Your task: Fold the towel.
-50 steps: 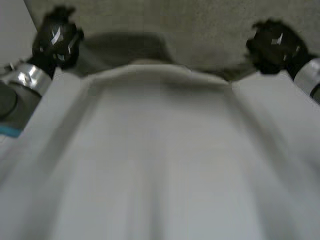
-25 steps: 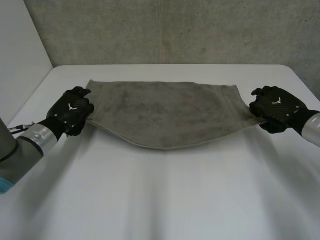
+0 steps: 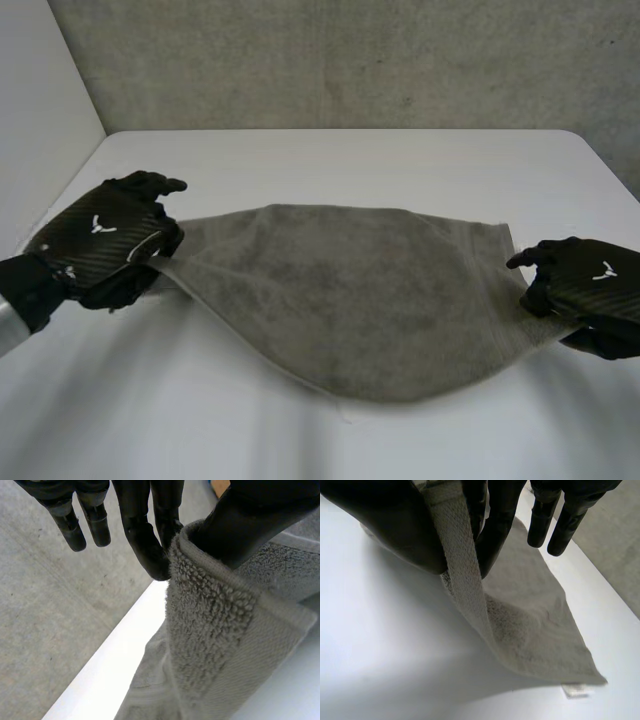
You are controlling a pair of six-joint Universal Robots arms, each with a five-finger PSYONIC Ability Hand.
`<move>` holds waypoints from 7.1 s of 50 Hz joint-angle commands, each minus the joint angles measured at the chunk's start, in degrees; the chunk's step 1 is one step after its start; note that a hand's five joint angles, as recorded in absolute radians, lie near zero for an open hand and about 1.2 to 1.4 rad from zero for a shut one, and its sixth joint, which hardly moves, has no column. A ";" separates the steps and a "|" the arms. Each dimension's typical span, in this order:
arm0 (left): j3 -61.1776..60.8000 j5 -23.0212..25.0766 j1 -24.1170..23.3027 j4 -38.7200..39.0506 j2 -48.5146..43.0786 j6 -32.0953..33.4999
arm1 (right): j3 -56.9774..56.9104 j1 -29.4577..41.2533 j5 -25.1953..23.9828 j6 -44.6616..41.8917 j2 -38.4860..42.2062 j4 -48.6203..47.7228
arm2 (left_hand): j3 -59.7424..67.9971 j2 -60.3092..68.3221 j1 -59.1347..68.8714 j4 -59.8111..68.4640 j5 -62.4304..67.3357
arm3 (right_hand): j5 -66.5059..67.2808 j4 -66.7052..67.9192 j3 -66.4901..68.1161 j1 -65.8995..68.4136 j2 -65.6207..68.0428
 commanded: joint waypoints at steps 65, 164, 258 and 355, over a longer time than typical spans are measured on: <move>39.14 -37.02 -13.88 5.64 -10.38 -15.37 | -43.82 26.23 45.67 50.86 0.41 -38.96 | -2.82 2.37 4.70 -3.18 2.49 | 3.99 -3.85 -2.33 5.51 3.06; 14.72 -8.74 -3.61 11.89 -18.92 -2.45 | -20.20 12.46 1.67 35.92 6.41 -21.22 | -2.82 2.37 4.70 -3.18 2.49 | 3.99 -3.85 -2.33 5.51 3.06; 47.75 -29.90 -14.14 23.21 -58.54 -3.07 | -39.43 30.64 41.64 63.58 34.87 -62.07 | -2.82 -68.90 -66.56 -3.18 -67.51 | -66.01 -3.85 -2.33 -74.48 -76.94; 6.80 -51.26 -21.88 29.98 -25.85 -29.52 | -9.37 27.83 37.42 55.85 20.89 -67.17 | -2.82 -67.42 -65.08 -3.18 -67.29 | 3.88 -3.85 -2.33 5.41 2.95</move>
